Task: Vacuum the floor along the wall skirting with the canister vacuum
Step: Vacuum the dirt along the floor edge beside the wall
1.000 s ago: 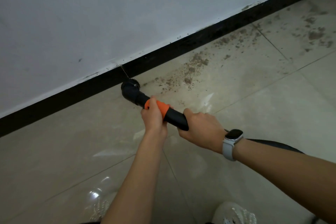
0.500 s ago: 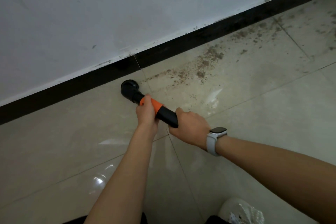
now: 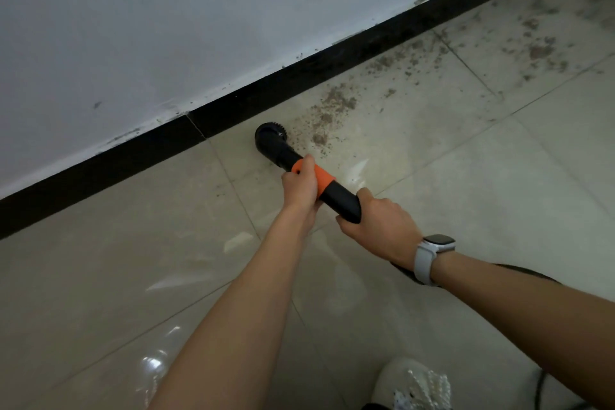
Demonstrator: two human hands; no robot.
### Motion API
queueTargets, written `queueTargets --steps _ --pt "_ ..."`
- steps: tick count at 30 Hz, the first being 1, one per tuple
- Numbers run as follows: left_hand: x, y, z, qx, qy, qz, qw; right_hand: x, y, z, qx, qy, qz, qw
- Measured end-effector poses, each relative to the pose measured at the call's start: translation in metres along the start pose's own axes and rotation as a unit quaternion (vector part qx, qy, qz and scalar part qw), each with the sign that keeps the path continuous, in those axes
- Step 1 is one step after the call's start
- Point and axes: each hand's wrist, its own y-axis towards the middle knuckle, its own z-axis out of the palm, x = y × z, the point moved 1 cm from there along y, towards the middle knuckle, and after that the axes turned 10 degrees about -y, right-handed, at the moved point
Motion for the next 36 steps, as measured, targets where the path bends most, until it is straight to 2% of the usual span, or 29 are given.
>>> queueTargets --steps 4,9,18,22,27,36 --pt "0.005 0.004 0.008 0.01 0.022 -0.007 1.0 -0.011 -0.001 0.002 -0.001 0.01 0.006 1.0" --pt "-0.006 0.001 -0.007 -0.001 0.013 0.0 1.0 0.001 0.004 0.003 0.011 -0.001 -0.038 0.999" --pt "-0.036 -0.022 -0.087 -0.12 -0.06 0.066 0.989 0.072 0.002 0.015 0.039 -0.024 -0.18 0.983" --pt "-0.045 -0.026 -0.118 -0.152 -0.073 0.071 0.983 0.099 0.002 0.026 0.068 -0.012 -0.212 0.975" --pt "-0.04 -0.021 -0.122 -0.148 -0.063 0.076 0.984 0.101 0.0 0.035 0.067 0.002 -0.197 0.978" --pt "0.0 -0.007 -0.063 -0.081 -0.021 0.043 0.996 0.035 -0.008 0.021 0.049 -0.017 -0.09 0.995"
